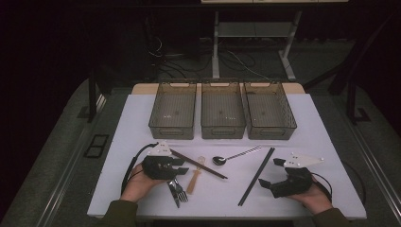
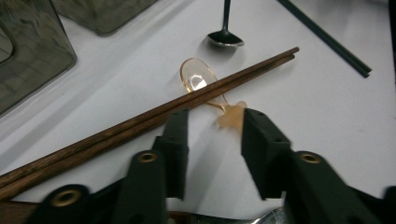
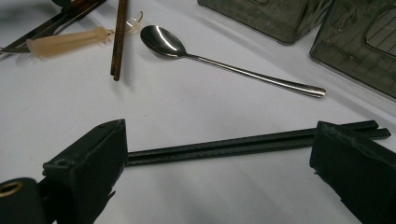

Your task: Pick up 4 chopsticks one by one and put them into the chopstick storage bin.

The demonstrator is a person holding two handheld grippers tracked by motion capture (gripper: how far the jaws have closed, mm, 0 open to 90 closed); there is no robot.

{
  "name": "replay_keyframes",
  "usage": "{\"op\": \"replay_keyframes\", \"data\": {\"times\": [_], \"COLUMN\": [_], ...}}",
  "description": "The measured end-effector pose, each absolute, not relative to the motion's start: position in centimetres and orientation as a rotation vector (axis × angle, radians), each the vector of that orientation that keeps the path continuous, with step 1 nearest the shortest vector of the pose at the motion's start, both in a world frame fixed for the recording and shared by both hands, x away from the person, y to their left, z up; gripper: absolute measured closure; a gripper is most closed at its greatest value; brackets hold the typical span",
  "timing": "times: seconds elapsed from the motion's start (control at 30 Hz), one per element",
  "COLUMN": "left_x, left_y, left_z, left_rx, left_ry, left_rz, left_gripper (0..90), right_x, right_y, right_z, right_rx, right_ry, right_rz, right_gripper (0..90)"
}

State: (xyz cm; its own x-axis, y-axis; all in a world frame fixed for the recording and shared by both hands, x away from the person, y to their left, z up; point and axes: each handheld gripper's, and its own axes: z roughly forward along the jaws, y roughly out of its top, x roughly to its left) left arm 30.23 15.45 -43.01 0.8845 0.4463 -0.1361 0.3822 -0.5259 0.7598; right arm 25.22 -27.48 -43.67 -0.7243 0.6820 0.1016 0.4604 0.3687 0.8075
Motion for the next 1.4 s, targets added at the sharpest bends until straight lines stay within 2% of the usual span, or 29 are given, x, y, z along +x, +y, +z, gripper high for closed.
{"op": "replay_keyframes", "data": {"times": [0.1,0.33,0.8,1.4], "left_x": [30.3,31.0,32.2,33.0], "left_y": [15.2,14.6,12.4,11.3], "left_z": [-43.0,-43.2,-44.1,-44.3], "left_rx": [2.202,2.233,2.333,2.323], "left_ry": [0.593,0.593,0.573,0.585], "left_rz": [0.097,0.091,0.095,0.104], "left_gripper": [74.1,89.0,89.1,89.2], "right_x": [25.2,25.2,25.2,25.2], "right_y": [-27.4,-27.5,-27.5,-27.5], "right_z": [-43.7,-43.7,-43.7,-43.7], "right_rx": [1.015,1.018,1.011,1.014], "right_ry": [2.385,2.382,2.381,2.381], "right_rz": [1.277,1.281,1.285,1.287], "right_gripper": [4.4,4.4,4.4,4.4]}}
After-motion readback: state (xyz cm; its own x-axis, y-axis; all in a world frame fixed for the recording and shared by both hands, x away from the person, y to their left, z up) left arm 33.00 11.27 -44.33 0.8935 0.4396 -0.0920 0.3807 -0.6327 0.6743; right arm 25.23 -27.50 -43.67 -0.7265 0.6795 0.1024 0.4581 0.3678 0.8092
